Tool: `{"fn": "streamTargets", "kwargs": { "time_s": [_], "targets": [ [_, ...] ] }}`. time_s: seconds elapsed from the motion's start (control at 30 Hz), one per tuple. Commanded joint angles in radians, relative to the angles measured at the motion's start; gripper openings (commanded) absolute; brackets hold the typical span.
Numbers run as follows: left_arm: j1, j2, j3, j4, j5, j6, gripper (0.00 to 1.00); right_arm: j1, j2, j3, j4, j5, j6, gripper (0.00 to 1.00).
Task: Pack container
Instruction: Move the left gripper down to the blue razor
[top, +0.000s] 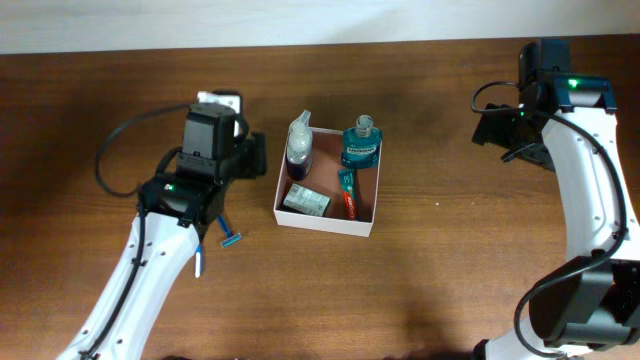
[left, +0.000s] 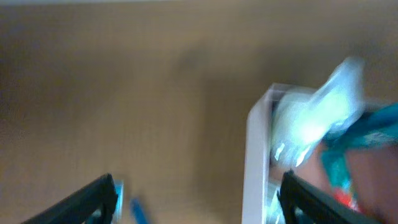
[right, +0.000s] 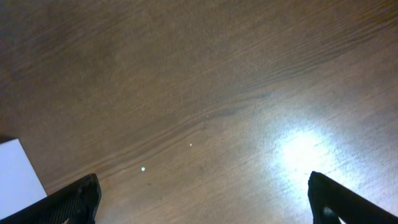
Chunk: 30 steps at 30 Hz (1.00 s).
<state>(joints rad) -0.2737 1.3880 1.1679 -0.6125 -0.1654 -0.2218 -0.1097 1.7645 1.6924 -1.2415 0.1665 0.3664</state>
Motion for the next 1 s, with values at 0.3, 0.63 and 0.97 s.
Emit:
{"fn": "streamTargets", "kwargs": {
  "time_s": [0.3,0.63,0.97],
  "targets": [
    [0.121,0.244,0.001,-0.212,0.08,-0.256,0.99,-0.002,-0.008,0.013,0.0,0.002,0.001,0.98],
    [0.146,0.372,-0.002,-0.236,0.231,-0.264,0.98,-0.002,-0.008,0.013,0.0,0.002,0.001,0.99],
    [0.148,0.381,-0.059,-0.201,0.222,-0.264,0.89,-0.002,-0.008,0.013,0.0,0.002,0.001,0.99]
  ]
}}
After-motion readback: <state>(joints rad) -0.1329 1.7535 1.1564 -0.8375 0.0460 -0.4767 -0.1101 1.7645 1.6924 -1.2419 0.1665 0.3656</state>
